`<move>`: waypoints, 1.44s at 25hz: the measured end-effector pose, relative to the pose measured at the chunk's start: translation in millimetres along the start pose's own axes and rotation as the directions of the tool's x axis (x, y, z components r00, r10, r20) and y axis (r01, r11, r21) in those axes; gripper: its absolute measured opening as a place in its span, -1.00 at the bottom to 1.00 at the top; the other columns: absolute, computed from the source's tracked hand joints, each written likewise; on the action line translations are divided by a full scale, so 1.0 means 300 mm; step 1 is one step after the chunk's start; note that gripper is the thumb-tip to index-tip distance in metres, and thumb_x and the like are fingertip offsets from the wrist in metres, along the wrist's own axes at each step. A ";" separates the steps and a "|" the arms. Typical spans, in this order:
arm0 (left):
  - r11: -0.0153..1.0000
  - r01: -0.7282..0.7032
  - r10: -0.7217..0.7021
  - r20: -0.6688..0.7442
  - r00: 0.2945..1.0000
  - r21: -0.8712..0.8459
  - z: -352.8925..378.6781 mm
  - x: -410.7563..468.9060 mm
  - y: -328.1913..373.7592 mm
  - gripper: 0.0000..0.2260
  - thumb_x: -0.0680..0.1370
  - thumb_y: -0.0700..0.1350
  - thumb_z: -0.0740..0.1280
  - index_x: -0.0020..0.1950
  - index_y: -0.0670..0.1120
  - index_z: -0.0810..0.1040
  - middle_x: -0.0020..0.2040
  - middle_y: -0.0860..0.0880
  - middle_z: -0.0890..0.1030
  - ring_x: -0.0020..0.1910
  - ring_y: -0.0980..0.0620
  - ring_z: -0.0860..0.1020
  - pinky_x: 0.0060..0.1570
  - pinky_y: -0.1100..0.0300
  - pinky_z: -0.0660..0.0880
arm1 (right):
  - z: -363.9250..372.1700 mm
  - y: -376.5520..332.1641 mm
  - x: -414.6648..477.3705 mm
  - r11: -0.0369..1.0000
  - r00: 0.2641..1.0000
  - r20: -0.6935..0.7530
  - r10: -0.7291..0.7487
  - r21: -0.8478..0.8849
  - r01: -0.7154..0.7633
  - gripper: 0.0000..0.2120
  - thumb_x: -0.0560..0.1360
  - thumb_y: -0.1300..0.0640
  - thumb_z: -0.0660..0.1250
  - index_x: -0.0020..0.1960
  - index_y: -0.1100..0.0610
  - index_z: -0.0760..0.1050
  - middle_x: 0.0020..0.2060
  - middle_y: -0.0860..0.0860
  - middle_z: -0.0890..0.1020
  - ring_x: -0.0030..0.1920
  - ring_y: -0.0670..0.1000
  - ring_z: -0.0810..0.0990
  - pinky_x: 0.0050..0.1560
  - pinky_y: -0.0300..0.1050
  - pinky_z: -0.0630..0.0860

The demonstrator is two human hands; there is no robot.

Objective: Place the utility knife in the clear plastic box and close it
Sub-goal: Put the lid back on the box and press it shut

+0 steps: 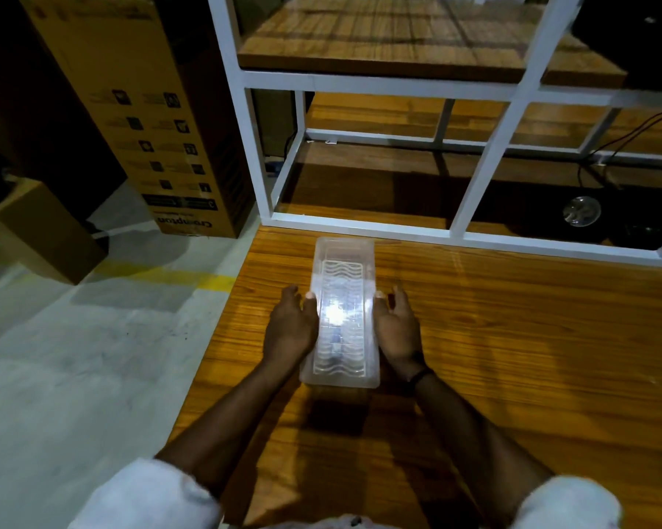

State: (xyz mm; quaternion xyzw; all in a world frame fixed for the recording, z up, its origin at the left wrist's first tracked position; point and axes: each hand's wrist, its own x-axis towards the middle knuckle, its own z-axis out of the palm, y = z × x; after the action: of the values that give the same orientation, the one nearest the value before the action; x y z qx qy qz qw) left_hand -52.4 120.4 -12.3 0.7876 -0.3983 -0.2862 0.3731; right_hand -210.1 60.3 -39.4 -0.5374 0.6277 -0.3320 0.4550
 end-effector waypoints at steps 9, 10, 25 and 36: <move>0.992 -0.077 0.066 -0.114 0.991 -0.095 0.038 -0.136 -0.051 -0.73 0.69 0.08 0.18 0.18 -0.04 0.57 -0.10 0.07 0.66 -0.14 0.07 0.62 -0.31 0.25 0.36 | 0.056 0.033 -0.125 0.999 0.974 -0.222 -0.050 -0.003 0.051 -0.72 0.64 -0.04 0.17 0.20 0.09 0.52 -0.35 -0.26 0.47 -0.33 -0.17 0.48 -0.29 -0.19 0.33; 0.990 -0.076 0.062 -0.111 0.992 -0.120 0.039 -0.133 -0.050 -0.74 0.69 0.07 0.19 0.16 -0.04 0.57 -0.15 0.13 0.63 -0.18 0.19 0.59 -0.35 0.36 0.35 | 0.056 0.031 -0.125 0.998 0.972 -0.226 -0.058 -0.002 0.059 -0.73 0.64 -0.04 0.17 0.17 0.10 0.52 -0.36 -0.25 0.47 -0.35 -0.22 0.44 -0.32 -0.19 0.33; 0.994 -0.083 0.079 -0.055 0.995 -0.073 -0.008 -0.185 -0.087 -0.70 0.70 0.13 0.11 0.14 0.00 0.55 -0.03 -0.01 0.70 -0.09 -0.01 0.64 -0.21 0.17 0.41 | 0.050 0.024 -0.246 0.999 0.981 -0.190 -0.025 0.016 0.028 -0.72 0.62 -0.10 0.19 0.26 0.02 0.37 -0.25 -0.18 0.55 -0.23 -0.07 0.58 -0.27 -0.14 0.41; 1.000 -0.029 0.029 0.048 0.998 -0.006 0.007 -0.146 -0.098 -0.70 0.71 0.12 0.04 0.26 -0.03 0.39 -0.07 -0.15 0.71 -0.30 0.01 0.56 -0.35 0.16 0.40 | 0.074 0.022 -0.248 0.974 0.966 -0.200 -0.163 -0.190 0.125 -0.74 0.64 -0.12 0.10 0.18 0.04 0.28 -0.28 -0.06 0.59 -0.35 -0.11 0.56 -0.50 -0.32 0.31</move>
State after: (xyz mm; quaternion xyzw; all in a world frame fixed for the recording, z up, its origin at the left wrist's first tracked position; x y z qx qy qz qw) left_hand -64.5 168.5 -30.8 0.7736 -0.4177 -0.3006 0.3698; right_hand -191.3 135.8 -37.5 -0.5808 0.6590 -0.3636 0.3102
